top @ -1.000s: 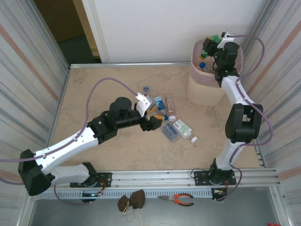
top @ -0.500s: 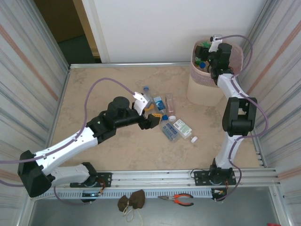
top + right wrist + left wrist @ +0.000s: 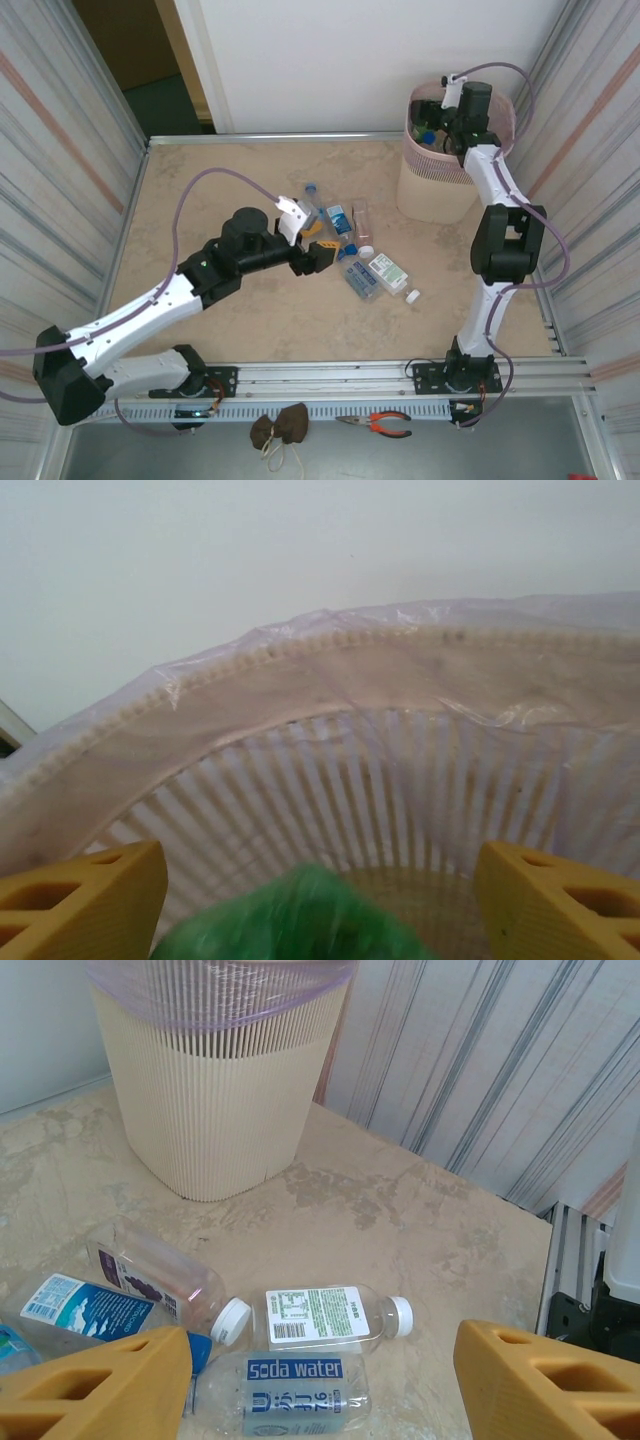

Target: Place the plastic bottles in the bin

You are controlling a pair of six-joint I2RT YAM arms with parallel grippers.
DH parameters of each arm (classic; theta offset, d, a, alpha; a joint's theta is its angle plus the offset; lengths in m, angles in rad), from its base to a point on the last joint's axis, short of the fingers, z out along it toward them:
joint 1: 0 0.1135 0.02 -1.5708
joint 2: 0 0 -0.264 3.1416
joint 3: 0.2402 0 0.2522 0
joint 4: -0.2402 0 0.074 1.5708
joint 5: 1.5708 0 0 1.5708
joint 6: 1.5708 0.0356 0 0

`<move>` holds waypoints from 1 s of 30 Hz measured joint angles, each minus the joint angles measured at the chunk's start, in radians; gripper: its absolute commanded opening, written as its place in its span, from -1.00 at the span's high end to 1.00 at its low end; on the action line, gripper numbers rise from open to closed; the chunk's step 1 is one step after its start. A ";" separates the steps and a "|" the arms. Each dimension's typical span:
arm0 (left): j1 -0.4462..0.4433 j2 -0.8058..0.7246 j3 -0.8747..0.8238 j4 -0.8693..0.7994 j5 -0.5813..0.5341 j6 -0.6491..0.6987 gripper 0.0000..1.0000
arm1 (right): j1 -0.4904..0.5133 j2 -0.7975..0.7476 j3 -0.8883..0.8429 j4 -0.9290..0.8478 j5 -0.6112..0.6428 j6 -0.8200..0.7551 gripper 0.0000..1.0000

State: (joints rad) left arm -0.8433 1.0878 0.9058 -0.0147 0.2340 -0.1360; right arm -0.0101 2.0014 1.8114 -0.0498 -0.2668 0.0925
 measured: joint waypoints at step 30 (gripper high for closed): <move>0.000 -0.060 -0.051 0.014 -0.027 -0.024 -0.40 | -0.004 -0.116 -0.058 -0.138 -0.026 0.011 0.55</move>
State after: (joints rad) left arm -0.8433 1.0283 0.8551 -0.0010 0.2070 -0.1600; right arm -0.0139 1.8854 1.7538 -0.1883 -0.2924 0.1040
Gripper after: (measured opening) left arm 0.699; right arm 0.225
